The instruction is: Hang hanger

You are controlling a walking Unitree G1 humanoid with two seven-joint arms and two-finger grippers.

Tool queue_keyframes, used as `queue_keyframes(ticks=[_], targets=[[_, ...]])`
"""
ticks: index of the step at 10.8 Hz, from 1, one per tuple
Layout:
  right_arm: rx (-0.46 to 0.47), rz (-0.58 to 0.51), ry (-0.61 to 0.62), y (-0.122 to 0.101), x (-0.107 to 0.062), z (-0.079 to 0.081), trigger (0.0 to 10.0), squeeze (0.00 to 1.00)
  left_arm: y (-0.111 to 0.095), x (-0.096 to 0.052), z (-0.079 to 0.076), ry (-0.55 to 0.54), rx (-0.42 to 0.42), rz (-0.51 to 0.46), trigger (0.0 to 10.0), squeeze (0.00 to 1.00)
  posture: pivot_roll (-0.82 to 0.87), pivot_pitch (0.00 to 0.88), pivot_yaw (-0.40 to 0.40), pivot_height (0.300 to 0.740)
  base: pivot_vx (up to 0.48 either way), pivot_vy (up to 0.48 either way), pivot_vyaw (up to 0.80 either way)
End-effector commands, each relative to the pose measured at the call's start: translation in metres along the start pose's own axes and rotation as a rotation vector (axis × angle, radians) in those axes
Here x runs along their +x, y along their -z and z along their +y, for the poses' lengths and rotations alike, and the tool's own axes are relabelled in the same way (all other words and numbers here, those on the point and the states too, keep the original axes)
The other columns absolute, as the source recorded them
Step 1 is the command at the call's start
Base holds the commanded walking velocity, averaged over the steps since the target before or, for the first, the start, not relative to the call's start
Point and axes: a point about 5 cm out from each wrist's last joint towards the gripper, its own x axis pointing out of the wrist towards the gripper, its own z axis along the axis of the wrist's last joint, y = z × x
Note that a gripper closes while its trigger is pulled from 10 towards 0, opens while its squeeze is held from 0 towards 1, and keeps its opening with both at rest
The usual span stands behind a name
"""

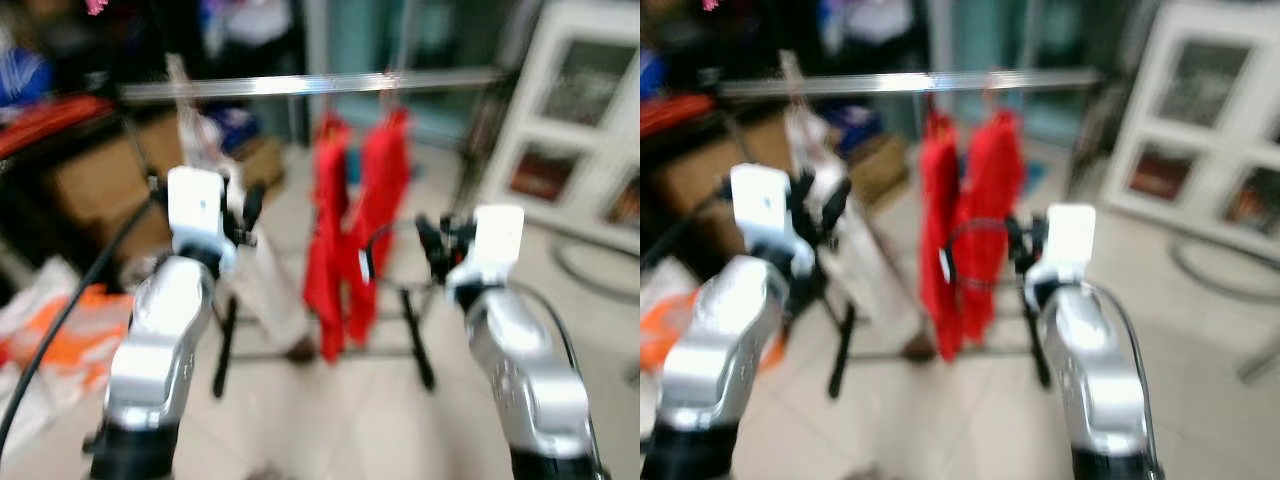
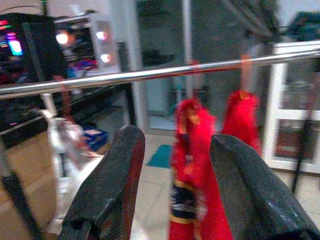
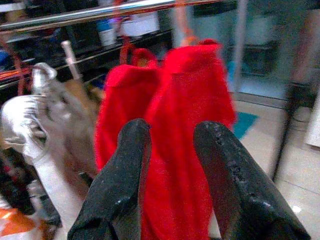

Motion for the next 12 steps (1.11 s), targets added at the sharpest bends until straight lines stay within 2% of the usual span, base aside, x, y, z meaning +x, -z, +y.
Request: queue_keyframes(ticks=[1, 4, 5, 7, 8, 9, 11, 12], targets=[[0.003, -0.017, -0.036, -0.006, 0.003, 0.009, 10.0, 0.0, -0.001, -0.001, 0.008, -0.016, 0.024, 0.008, 10.0, 0.0, 0.02, 0.051, 0.031, 0.74, 0.48, 0.0, 0.0], [0.002, -0.029, -0.039, -0.008, 0.003, 0.009, 10.0, 0.0, 0.0, 0.0, 0.01, 0.017, 0.043, 0.023, 10.0, 0.0, 0.02, 0.051, 0.031, 0.74, 0.48, 0.0, 0.0], [0.008, -0.03, -0.036, -0.008, 0.002, 0.008, 10.0, 0.0, 0.001, 0.001, 0.007, 0.064, 0.044, 0.031, 10.0, 0.0, 0.02, 0.055, 0.033, 0.74, 0.48, 0.0, 0.0], [0.015, -0.027, -0.021, -0.008, -0.001, 0.006, 10.0, 0.0, 0.003, 0.004, -0.007, 0.161, 0.023, 0.045, 10.0, 0.0, 0.01, 0.052, 0.04, 0.74, 0.48, 0.0, -0.8], [0.009, -0.032, -0.019, -0.009, -0.002, 0.004, 10.0, 0.0, 0.005, 0.006, -0.011, 0.165, 0.028, 0.054, 10.0, 0.0, 0.01, 0.052, 0.04, 0.74, 0.458, 0.0, 0.0], [0.005, -0.034, -0.029, -0.009, -0.003, 0.004, 10.0, 0.0, 0.006, 0.008, -0.014, 0.155, 0.007, 0.055, 10.0, 0.0, 0.01, 0.046, 0.034, 0.74, 0.0, 0.0, 0.0], [-0.013, -0.012, -0.135, -0.006, -0.008, 0.013, 10.0, 0.0, 0.01, 0.018, -0.017, 0.129, -0.029, 0.115, 10.0, 0.0, 0.0, 0.042, 0.023, 0.74, 0.0, 0.0, 0.0], [-0.03, 0.0, -0.166, -0.004, -0.011, 0.013, 10.0, 0.0, 0.018, 0.026, -0.011, 0.065, -0.022, 0.187, 10.0, 1.0, -0.01, 0.04, 0.013, 0.74, 0.0, 0.0, 0.0]])
